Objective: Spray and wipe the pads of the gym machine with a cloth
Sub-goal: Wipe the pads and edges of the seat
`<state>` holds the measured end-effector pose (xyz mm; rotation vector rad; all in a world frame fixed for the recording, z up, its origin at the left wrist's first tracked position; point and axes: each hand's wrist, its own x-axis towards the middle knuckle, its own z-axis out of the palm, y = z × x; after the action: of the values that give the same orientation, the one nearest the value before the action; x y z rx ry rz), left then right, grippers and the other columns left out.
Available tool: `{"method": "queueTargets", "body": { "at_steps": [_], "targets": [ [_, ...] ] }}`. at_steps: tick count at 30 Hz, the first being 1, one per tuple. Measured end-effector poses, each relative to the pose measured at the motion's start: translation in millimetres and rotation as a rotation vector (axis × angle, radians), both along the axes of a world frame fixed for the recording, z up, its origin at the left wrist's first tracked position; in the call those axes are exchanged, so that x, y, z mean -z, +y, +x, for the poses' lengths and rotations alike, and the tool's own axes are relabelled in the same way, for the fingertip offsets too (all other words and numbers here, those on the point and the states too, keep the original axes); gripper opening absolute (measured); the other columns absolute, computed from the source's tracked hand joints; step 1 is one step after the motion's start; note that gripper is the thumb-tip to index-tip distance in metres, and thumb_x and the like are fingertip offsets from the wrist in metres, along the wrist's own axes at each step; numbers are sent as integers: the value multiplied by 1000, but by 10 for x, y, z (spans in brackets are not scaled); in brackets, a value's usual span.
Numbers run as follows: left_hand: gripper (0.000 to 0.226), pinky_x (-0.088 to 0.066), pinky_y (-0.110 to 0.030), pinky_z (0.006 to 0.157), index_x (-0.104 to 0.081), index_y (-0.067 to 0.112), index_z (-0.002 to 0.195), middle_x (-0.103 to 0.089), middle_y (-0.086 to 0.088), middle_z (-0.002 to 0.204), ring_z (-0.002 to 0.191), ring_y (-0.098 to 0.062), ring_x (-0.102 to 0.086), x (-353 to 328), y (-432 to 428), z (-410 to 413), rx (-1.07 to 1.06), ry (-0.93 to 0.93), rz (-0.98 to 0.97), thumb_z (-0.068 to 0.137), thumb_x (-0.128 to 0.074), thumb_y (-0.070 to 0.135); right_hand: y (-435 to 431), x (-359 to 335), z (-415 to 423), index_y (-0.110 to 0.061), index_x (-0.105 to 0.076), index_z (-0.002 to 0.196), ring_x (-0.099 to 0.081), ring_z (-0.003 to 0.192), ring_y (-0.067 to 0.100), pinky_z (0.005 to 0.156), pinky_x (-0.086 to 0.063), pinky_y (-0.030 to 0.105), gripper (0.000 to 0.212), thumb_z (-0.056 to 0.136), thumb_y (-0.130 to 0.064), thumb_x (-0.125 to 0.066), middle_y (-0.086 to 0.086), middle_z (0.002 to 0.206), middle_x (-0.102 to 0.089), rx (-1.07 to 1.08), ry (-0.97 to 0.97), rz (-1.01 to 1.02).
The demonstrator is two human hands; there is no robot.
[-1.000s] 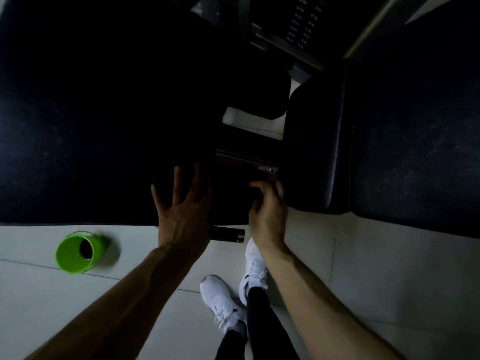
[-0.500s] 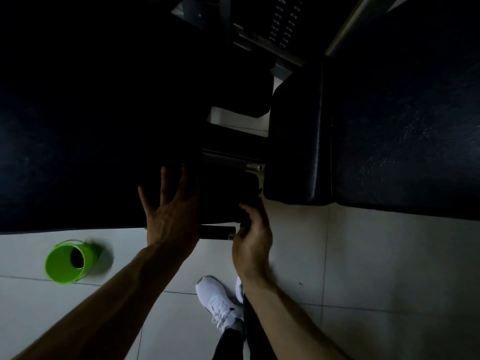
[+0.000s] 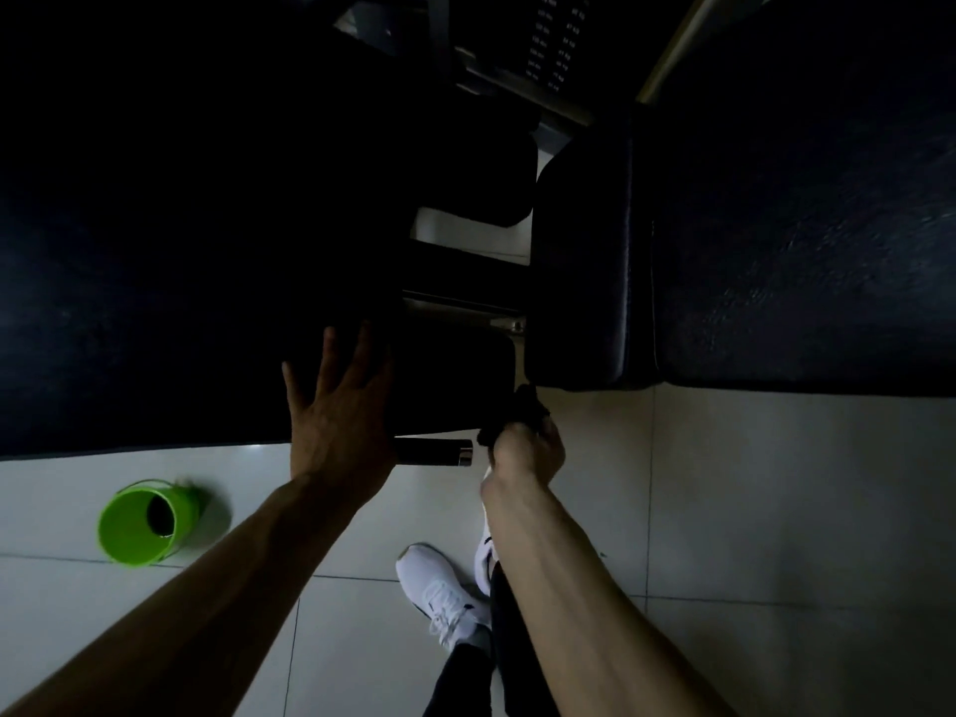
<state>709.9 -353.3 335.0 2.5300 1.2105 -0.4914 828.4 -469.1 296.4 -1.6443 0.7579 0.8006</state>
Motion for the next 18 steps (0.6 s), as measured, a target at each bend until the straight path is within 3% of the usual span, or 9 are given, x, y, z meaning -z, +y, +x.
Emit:
{"method": "queueTargets", "body": {
  "at_steps": [1,3,5,7,9,12,15,18],
  "targets": [
    [109,16,-60,121,6,35,163,18,3,169,154,-27,26,-25,21,-41,20,-31,-26,89,-74,36,53,-130,8,-13,-57,132,-60,82,21,67,-50,28,33,105,1,-47,8,107,-57,-36,54,-10],
    [94,10,-58,125,4,34,162,12,3,170,155,-25,21,-120,67,-160,47,-102,-69,95,-60,30,181,-368,-123,0,-53,137,-64,98,30,75,-53,32,32,106,1,-44,11,110,-57,-66,138,1],
    [85,1,-54,128,1,34,159,5,3,170,156,-23,14,-198,97,-261,78,-157,-107,95,-50,13,311,-453,-321,-3,-62,124,-68,104,32,85,-54,35,26,104,3,-46,14,118,-66,-100,197,9],
    [83,-8,-51,128,-11,33,156,-6,4,168,157,-22,3,-291,115,-367,62,-260,-123,90,-48,-1,384,-511,-505,-9,-70,106,-71,95,26,77,-56,27,25,98,6,-52,12,108,-73,-230,174,15],
    [84,-18,-56,126,-21,31,157,-14,3,167,157,-24,-4,-372,150,-477,32,-304,-88,87,-51,-4,382,-534,-562,-14,-73,120,-70,104,22,90,-59,27,37,94,7,-58,5,112,-74,-392,43,20],
    [85,-7,-63,125,-24,31,161,-7,0,171,158,-29,6,-470,264,-613,-28,-210,2,89,-62,10,312,-424,-287,-23,-68,132,-62,122,19,110,-50,38,46,94,1,-65,-1,133,-63,-532,-315,-23],
    [84,2,-65,122,-21,34,162,-1,-5,172,157,-32,12,-537,374,-703,-164,-137,27,92,-65,24,456,-146,14,-22,-70,128,-64,119,24,103,-52,38,34,97,-11,-64,5,129,-66,-711,-470,-188],
    [82,-1,-67,122,-18,38,162,1,-4,172,157,-31,10,-566,414,-781,-229,-132,-4,94,-63,28,840,-116,-290,-22,-69,130,-60,125,26,99,-50,35,30,102,-20,-59,7,132,-63,-825,-622,-173]
  ]
}}
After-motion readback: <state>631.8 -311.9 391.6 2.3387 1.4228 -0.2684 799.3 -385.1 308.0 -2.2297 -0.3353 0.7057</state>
